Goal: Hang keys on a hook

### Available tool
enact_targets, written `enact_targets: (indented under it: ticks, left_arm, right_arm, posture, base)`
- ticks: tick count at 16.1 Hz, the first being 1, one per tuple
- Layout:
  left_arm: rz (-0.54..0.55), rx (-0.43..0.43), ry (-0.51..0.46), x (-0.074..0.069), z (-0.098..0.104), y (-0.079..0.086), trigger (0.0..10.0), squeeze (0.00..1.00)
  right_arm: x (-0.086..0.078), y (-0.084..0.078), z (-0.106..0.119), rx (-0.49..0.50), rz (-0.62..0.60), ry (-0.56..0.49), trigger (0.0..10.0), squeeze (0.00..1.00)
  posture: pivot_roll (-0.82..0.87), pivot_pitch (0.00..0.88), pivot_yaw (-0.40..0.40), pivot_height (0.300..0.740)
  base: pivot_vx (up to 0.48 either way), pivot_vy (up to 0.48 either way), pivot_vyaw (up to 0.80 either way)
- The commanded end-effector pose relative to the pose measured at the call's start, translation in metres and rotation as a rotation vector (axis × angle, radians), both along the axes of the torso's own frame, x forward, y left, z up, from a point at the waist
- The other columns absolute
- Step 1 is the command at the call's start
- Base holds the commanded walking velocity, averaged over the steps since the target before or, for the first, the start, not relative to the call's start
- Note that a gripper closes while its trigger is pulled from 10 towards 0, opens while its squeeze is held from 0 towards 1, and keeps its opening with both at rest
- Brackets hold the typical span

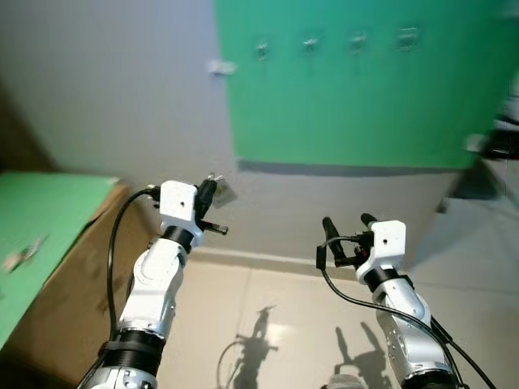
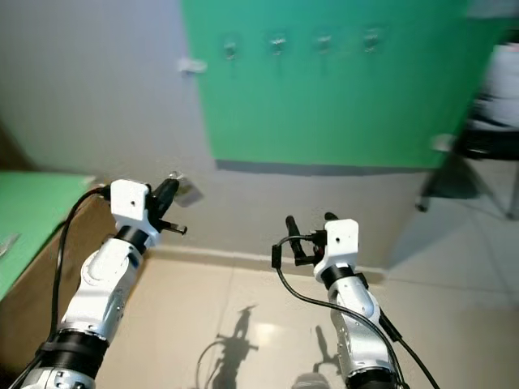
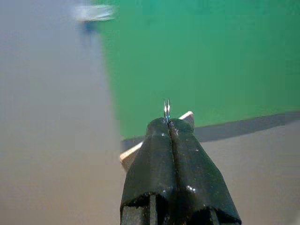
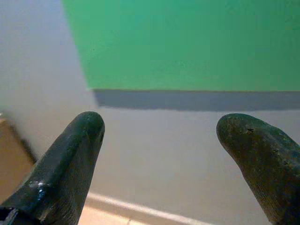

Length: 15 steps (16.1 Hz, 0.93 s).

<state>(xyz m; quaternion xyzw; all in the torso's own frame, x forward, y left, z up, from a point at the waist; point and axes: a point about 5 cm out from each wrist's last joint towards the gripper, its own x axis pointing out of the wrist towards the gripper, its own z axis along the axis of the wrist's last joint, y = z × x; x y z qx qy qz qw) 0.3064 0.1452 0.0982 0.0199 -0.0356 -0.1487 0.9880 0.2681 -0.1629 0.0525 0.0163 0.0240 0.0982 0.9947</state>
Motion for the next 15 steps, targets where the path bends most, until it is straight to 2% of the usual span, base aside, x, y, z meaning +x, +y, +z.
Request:
enact_targets:
  ticks: [1, 8, 11, 12, 15]
  left_arm:
    - [-0.038, 0.023, -0.049, 0.003, 0.01, -0.007, 0.0, 0.0]
    - [-0.06, 0.025, -0.075, 0.007, 0.021, -0.011, 0.0, 0.0]
    - [-0.073, 0.051, -0.081, 0.009, 0.023, -0.013, 0.0, 0.0]
    - [-0.086, 0.071, -0.078, 0.009, 0.022, -0.015, 0.0, 0.0]
    - [-0.112, 0.077, -0.079, 0.009, 0.026, -0.02, 0.0, 0.0]
  right_arm:
    - [0.001, -0.002, 0.001, -0.004, -0.002, -0.013, 10.0, 0.0]
    - [-0.001, -0.001, 0.0, -0.005, -0.001, -0.012, 10.0, 0.0]
    - [-0.002, -0.001, 0.0, 0.006, -0.004, -0.017, 10.0, 0.0]
    - [-0.003, -0.005, 0.001, 0.031, -0.042, -0.025, 10.0, 0.0]
    - [-0.01, -0.019, 0.006, -0.007, -0.067, -0.055, 10.0, 0.0]
  posture:
    - [-0.24, 0.0, 0.119, 0.713]
    - [-0.25, 0.0, 0.126, 0.713]
    - [-0.25, 0.0, 0.128, 0.713]
    - [-0.25, 0.0, 0.129, 0.713]
    - [-0.25, 0.0, 0.133, 0.713]
  base:
    - [0.48, 0.0, 0.0]
    - [0.48, 0.0, 0.0]
    - [0.48, 0.0, 0.0]
    - [0.48, 0.0, -0.59]
    - [0.48, 0.0, -0.16]
